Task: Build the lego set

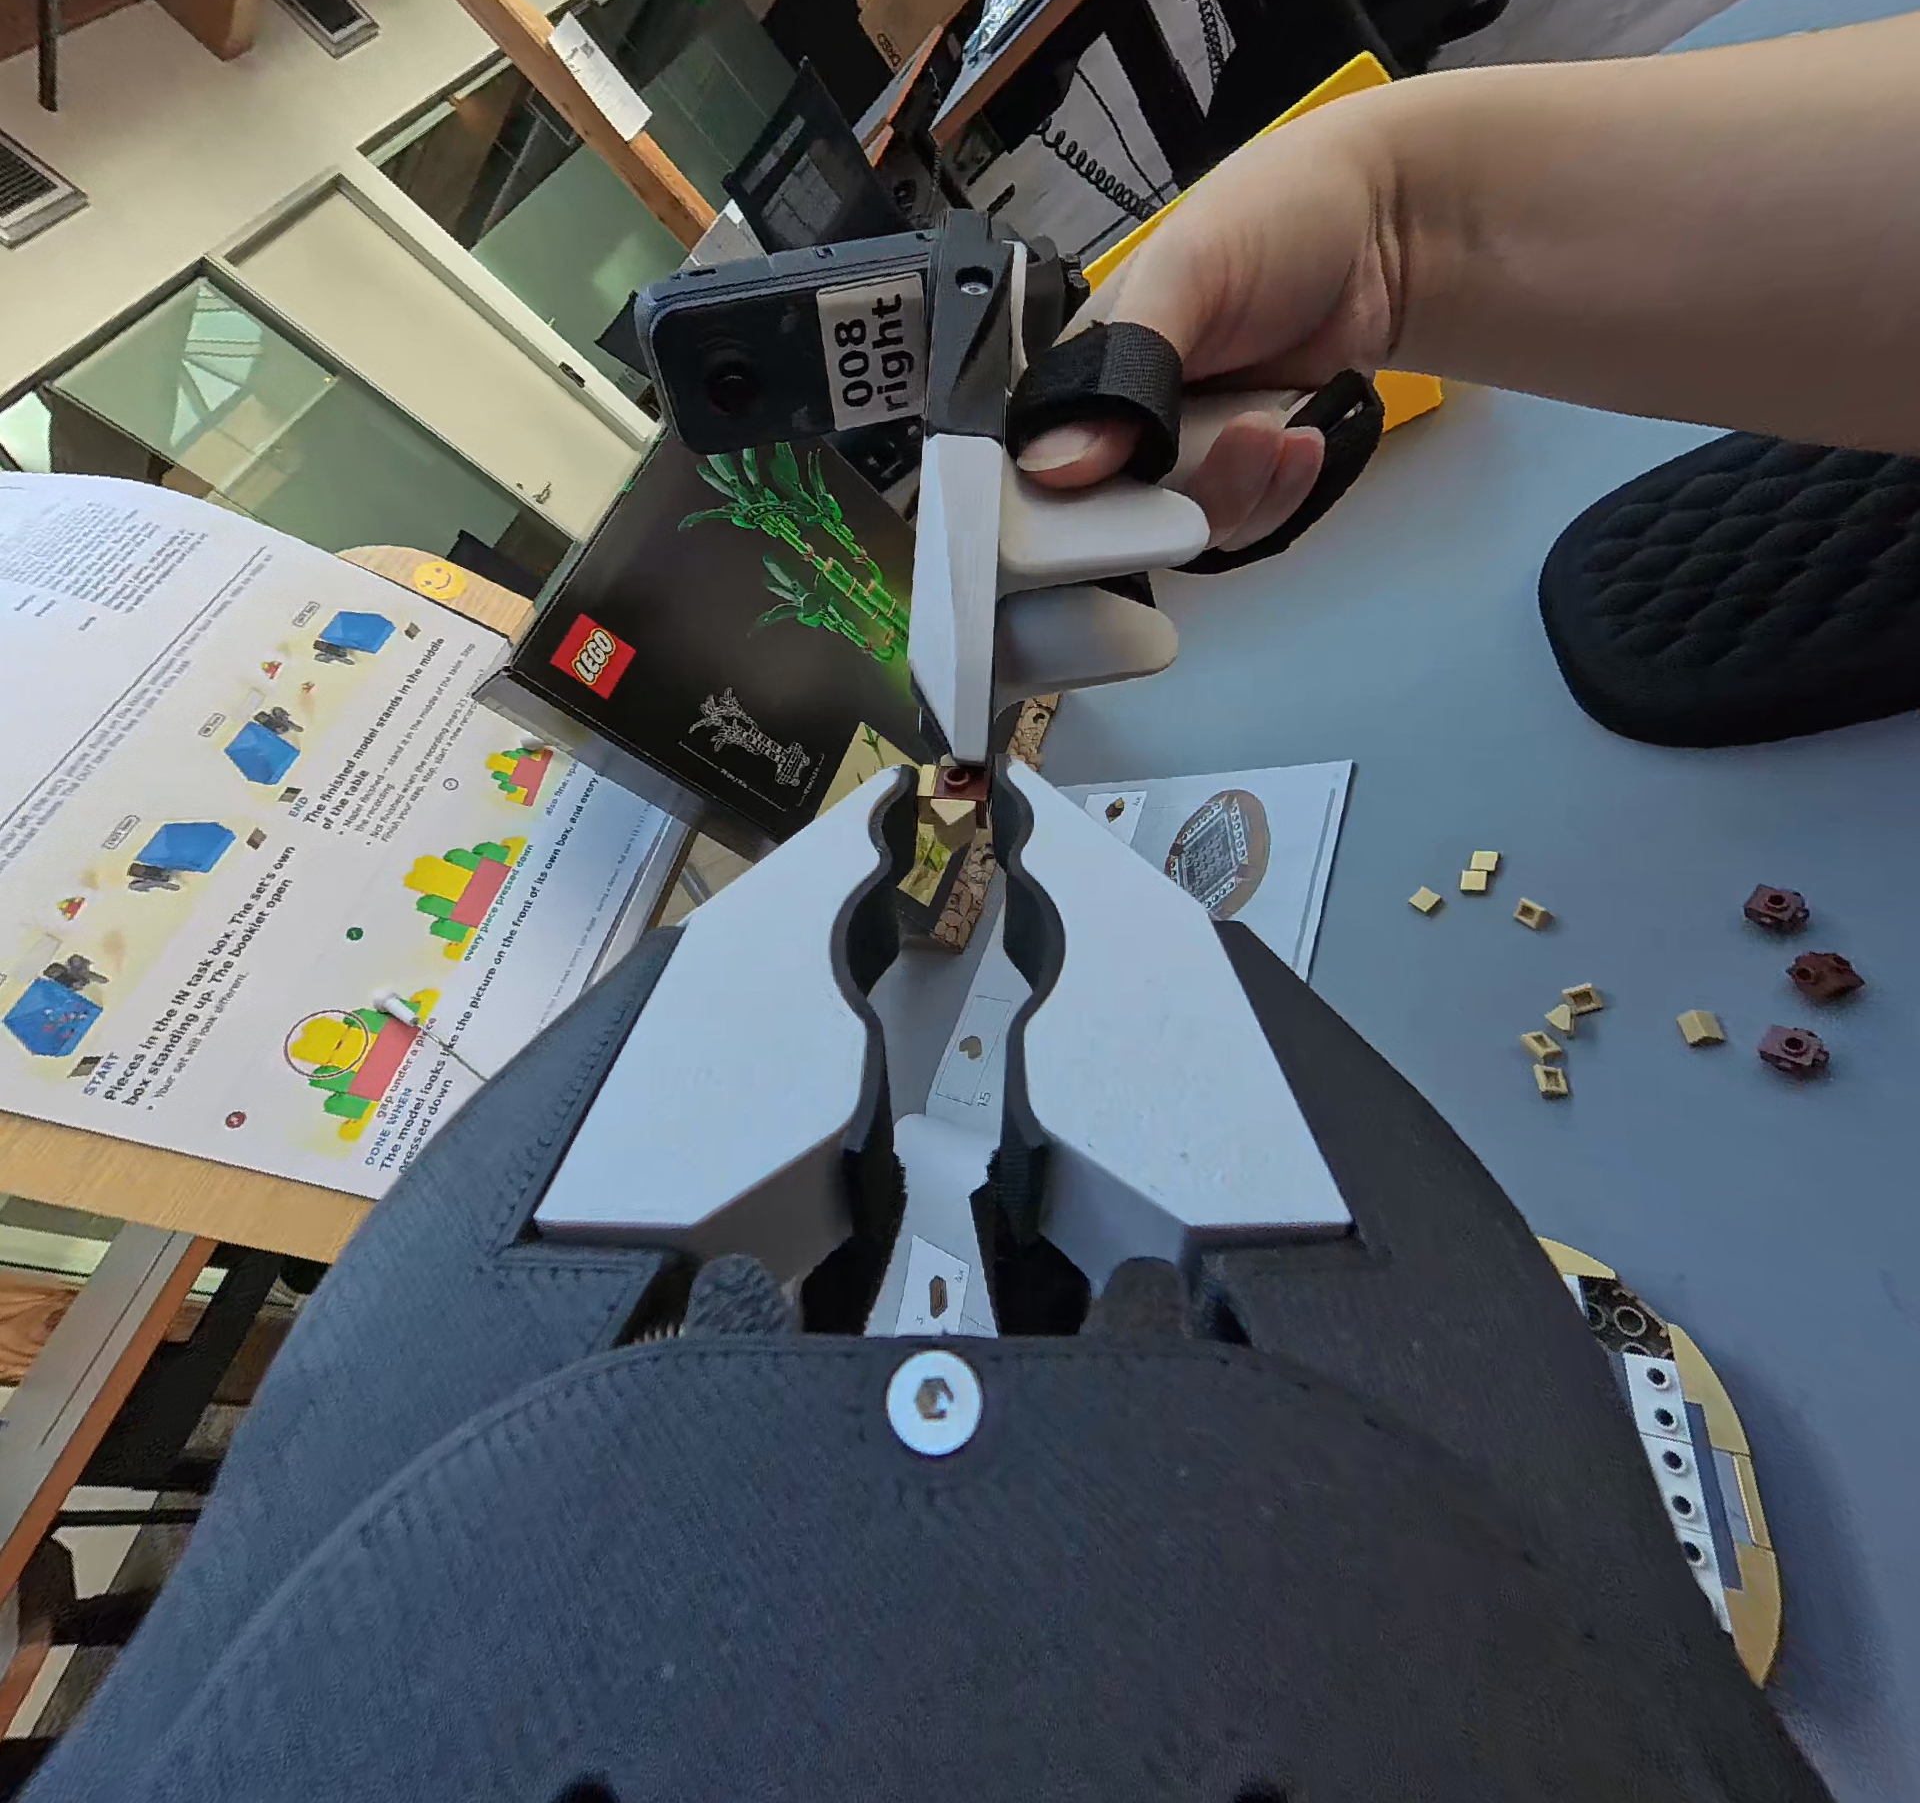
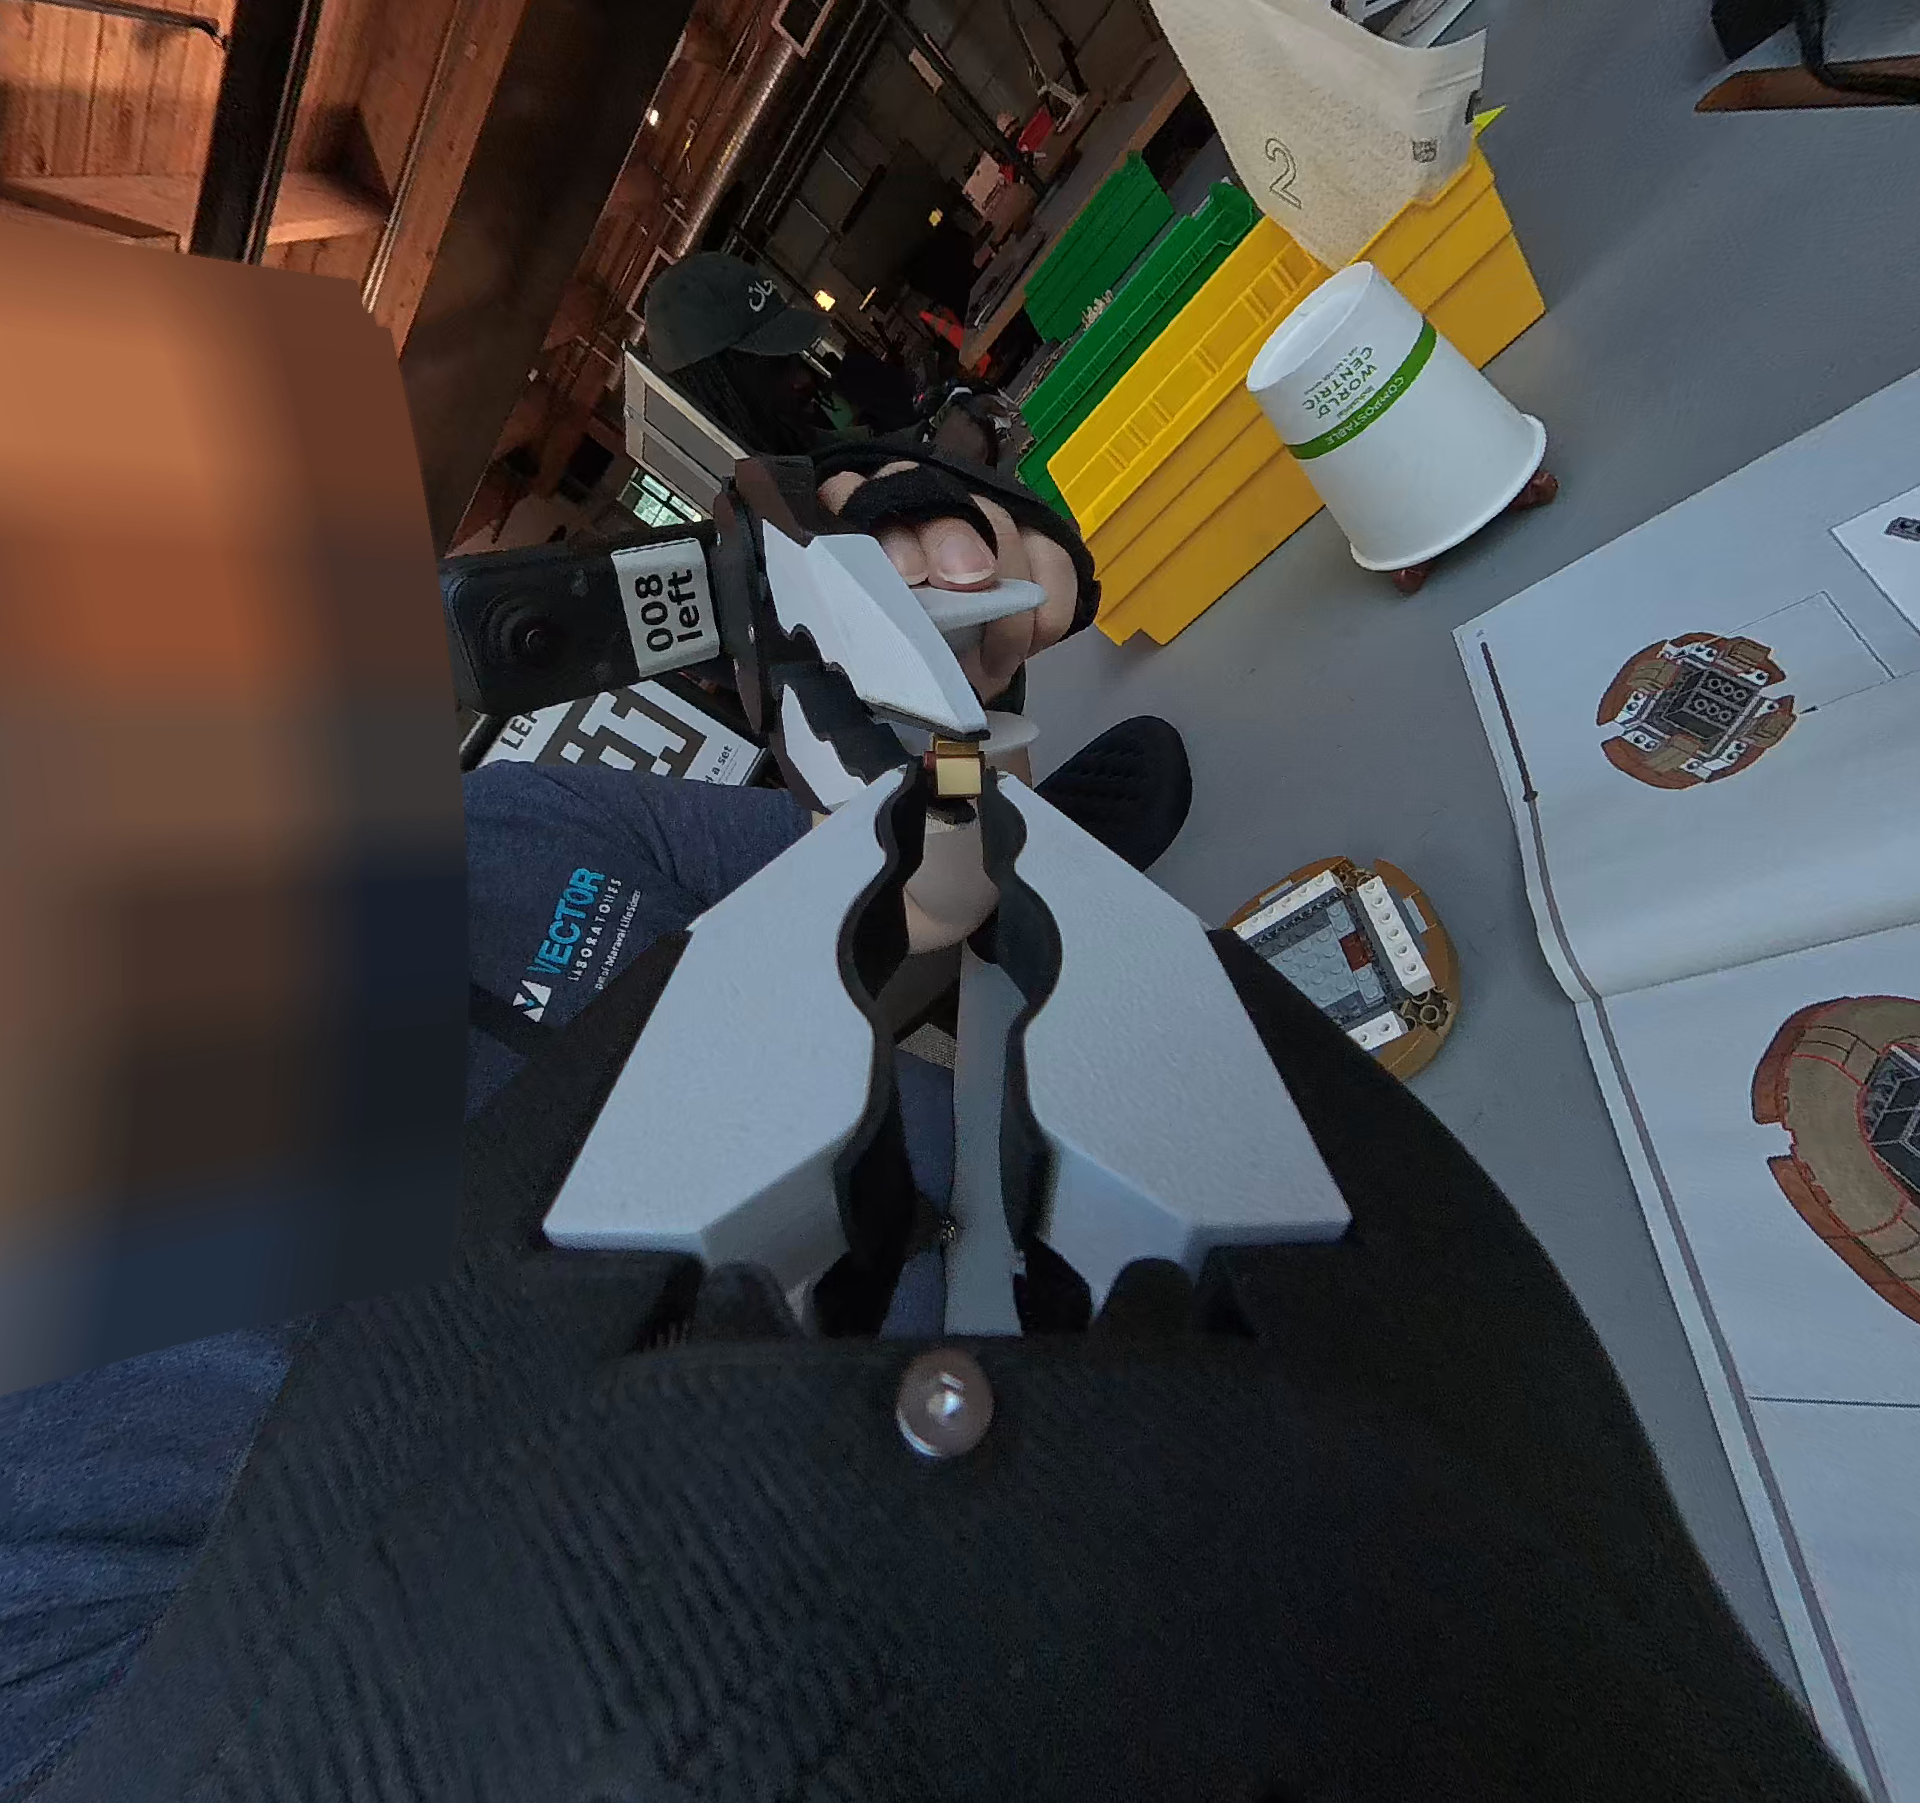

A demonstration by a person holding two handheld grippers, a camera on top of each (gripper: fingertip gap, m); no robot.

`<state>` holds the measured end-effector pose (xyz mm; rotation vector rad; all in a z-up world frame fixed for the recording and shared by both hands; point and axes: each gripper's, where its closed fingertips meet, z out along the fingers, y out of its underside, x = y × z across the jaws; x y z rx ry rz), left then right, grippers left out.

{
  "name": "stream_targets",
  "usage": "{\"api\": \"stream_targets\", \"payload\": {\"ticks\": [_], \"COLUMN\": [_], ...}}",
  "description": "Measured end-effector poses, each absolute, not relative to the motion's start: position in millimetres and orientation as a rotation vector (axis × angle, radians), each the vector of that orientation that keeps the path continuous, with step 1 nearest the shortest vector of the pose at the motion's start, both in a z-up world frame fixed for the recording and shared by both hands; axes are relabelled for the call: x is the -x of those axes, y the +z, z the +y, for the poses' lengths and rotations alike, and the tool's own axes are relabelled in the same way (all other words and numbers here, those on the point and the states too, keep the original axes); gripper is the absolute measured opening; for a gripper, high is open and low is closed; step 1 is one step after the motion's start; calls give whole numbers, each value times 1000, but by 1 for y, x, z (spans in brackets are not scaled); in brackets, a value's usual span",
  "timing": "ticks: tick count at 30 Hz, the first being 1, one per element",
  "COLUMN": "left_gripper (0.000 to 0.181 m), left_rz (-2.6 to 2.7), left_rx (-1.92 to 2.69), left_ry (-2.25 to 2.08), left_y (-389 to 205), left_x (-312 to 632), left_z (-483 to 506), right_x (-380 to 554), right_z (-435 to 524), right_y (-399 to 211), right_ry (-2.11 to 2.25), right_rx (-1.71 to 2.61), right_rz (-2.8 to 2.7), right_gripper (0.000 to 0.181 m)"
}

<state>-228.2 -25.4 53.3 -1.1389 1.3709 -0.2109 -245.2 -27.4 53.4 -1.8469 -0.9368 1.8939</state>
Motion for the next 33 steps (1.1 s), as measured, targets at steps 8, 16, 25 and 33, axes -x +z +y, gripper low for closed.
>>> {"api": "stream_targets", "payload": {"ticks": [8,16,25,33], "left_gripper": [12,13,12,12], "left_rz": [1369,1512,1374,1460], "left_rx": [1073,1429,1842,1988], "left_ry": [-298,-306,-317,-196], "left_y": [61,6,-90,-139], "left_x": [239,306,401,430], "left_z": [-31,-16,-8,-21], "right_x": [229,168,100,80], "right_z": [-21,-2,-18,0], "right_y": [59,26,12,12], "right_ry": [1742,1291,896,867], "right_rx": [1725,1974,2108,2155], "right_rz": [-1009,-1014,-1065,-899], "right_gripper": [21,21,20,18]}}
